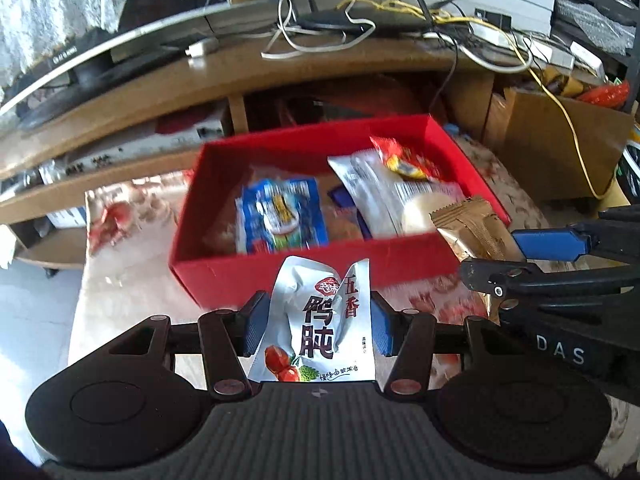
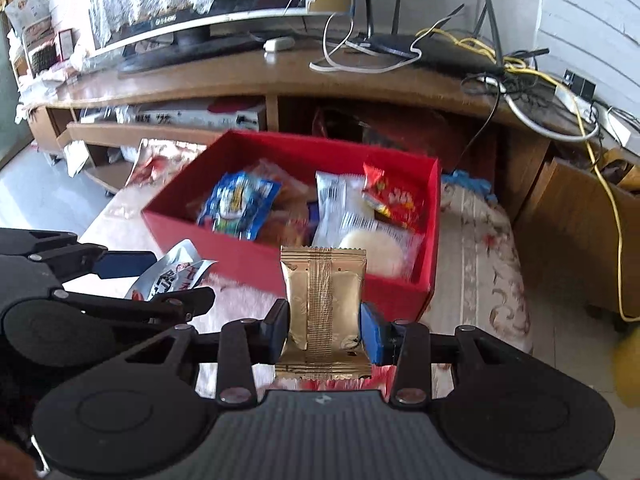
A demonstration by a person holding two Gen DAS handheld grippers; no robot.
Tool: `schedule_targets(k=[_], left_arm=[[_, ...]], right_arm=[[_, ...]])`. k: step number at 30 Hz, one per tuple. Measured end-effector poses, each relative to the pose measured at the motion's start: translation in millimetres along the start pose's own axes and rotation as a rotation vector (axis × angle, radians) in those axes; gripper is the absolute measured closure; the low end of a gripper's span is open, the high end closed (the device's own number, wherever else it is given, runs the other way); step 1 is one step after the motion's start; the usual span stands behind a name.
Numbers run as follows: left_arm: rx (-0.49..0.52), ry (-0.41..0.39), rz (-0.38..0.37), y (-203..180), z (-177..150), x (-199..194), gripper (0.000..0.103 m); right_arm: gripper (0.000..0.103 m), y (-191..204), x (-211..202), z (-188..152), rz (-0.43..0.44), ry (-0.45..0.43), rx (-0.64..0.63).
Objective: Organize snacks
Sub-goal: 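Lift both held packs and carry them over the red box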
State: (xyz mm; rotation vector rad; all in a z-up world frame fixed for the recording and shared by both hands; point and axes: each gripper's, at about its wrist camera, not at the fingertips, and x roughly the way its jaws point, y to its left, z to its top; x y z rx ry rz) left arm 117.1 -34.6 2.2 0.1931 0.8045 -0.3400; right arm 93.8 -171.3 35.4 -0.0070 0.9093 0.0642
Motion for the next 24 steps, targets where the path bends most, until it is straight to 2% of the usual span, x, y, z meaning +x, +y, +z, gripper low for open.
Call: schedule_targets(k=[13, 24], left_arm=[[-0.001, -0.076, 0.040, 0, 41, 11, 0.045], [-0.003, -0.094, 0.068, 1, 61, 26, 0.045]], right_arm=[[0.059, -15, 8, 37, -0.038, -0.088, 0.047], [0.059, -21, 25, 59, -0.061, -0.117, 0.058]])
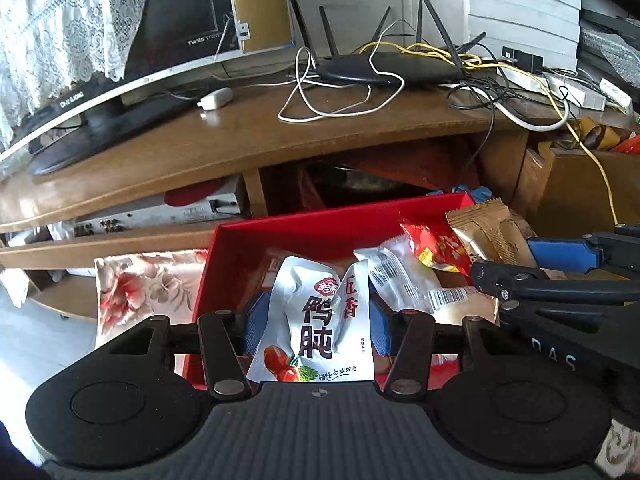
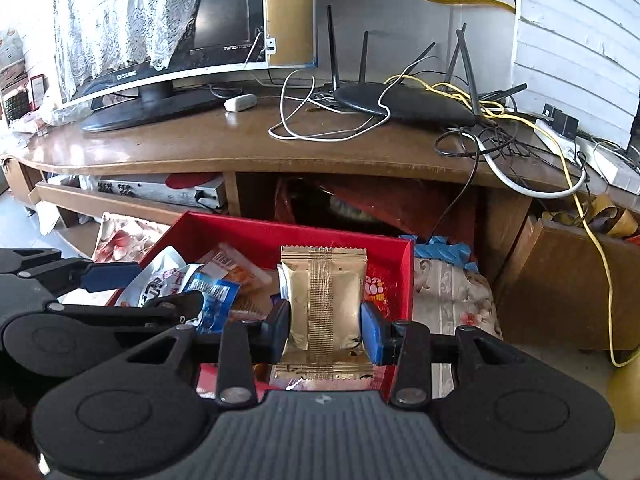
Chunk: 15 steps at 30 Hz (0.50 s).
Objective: Organize snacks
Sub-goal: 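Lift both held packs and carry them over the red box, then lower both packs into the red box and open both tools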
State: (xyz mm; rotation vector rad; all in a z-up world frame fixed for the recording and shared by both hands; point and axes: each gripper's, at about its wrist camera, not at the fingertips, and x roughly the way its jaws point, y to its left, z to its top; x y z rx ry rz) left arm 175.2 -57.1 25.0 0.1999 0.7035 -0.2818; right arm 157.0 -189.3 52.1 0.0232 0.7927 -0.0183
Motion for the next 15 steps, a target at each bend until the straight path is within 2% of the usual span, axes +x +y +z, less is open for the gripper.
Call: schedule_targets(k=[15], left_arm=[[0.004, 0.030, 0.029, 0, 9, 33, 0.045]], right_arm=[[0.058, -8, 38, 9, 0.013, 0.034, 0.040]])
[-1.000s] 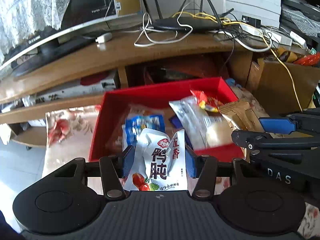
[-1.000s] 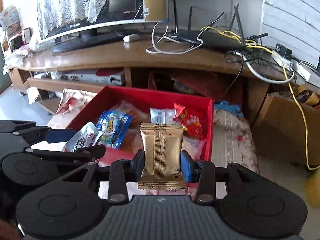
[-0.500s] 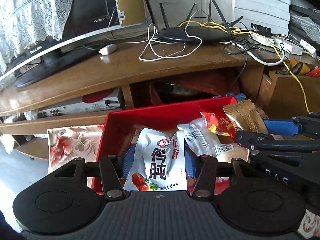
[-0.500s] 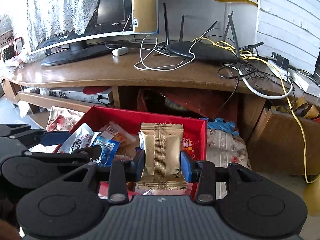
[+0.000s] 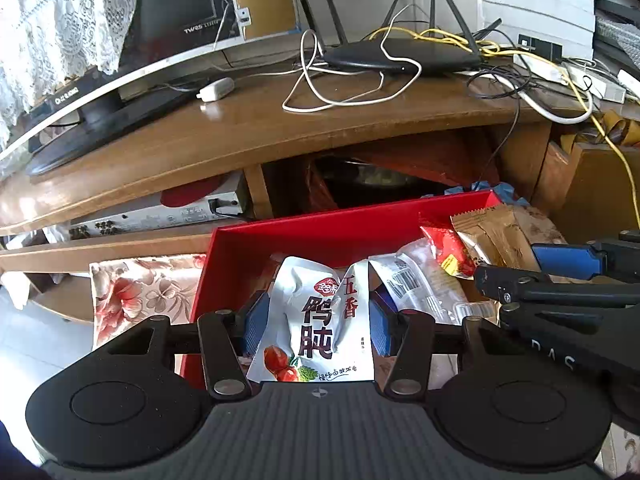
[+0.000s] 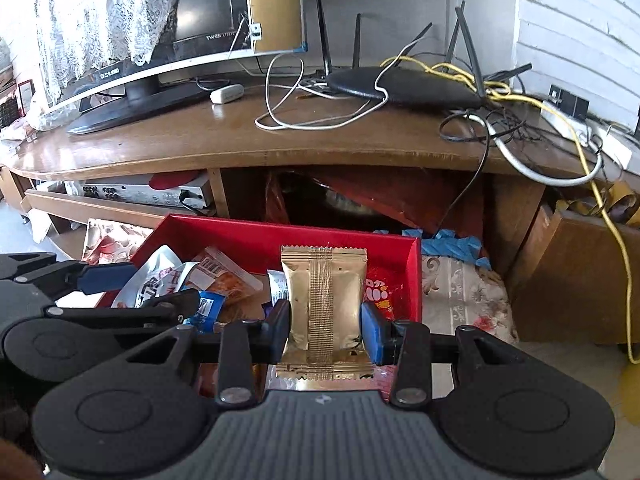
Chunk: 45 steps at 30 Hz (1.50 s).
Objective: Organize snacks
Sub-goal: 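Lower both packs into the red box and open both tools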
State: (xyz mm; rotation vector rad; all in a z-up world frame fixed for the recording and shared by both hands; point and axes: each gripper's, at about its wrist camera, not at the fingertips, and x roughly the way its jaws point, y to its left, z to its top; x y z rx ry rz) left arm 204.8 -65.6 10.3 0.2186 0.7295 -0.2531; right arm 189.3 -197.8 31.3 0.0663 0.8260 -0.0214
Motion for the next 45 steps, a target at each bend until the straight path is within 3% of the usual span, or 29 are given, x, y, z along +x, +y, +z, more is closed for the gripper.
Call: schedule_targets(k=[24, 45], left_arm=[[-0.019, 0.053, 0.034, 5, -7, 34, 0.042], [-0.062, 0.054, 0.047, 19, -3, 31, 0.021]], right_arm=[[0.058, 0, 43, -6, 0.032, 0.068, 0.038], [0.053, -6, 40, 7, 0.077, 0.056, 0.088]])
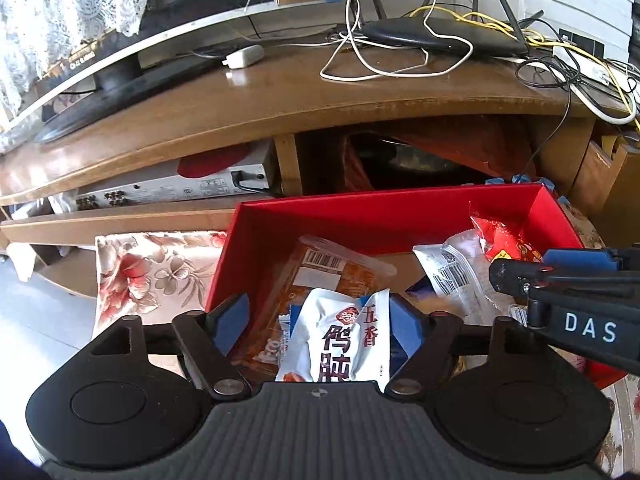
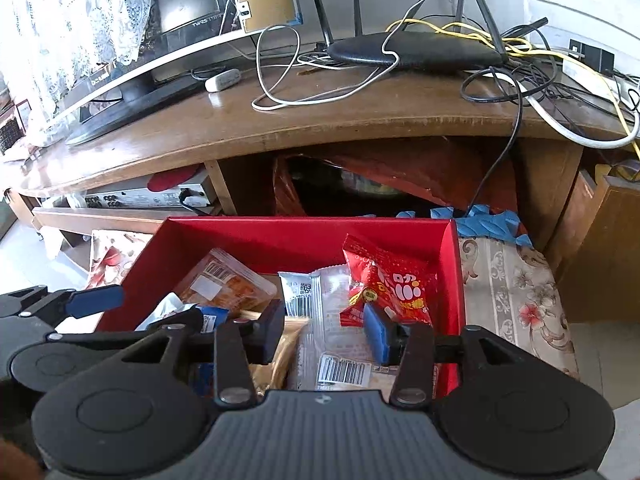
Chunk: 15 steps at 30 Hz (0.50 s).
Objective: Organize snacks
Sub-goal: 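Lower both packs into the red box and open both tools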
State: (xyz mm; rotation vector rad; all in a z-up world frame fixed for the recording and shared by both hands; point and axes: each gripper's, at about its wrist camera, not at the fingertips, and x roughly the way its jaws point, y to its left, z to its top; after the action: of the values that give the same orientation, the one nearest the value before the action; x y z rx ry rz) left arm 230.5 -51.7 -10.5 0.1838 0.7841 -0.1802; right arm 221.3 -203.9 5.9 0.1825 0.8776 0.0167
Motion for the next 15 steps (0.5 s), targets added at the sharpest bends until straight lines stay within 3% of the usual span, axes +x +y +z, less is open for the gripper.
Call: schedule_targets(k=[8, 15], left_arm=[[0.040, -0.015, 0.019, -4, -5, -15, 0.014], [0.014, -0.034, -0.001, 0, -14, -35, 0.002]], right_arm=[[0.049, -2, -15, -5, -0.022, -0.010, 0.006], [0.048, -1, -43, -14, -0.041, -0.027, 0.009]])
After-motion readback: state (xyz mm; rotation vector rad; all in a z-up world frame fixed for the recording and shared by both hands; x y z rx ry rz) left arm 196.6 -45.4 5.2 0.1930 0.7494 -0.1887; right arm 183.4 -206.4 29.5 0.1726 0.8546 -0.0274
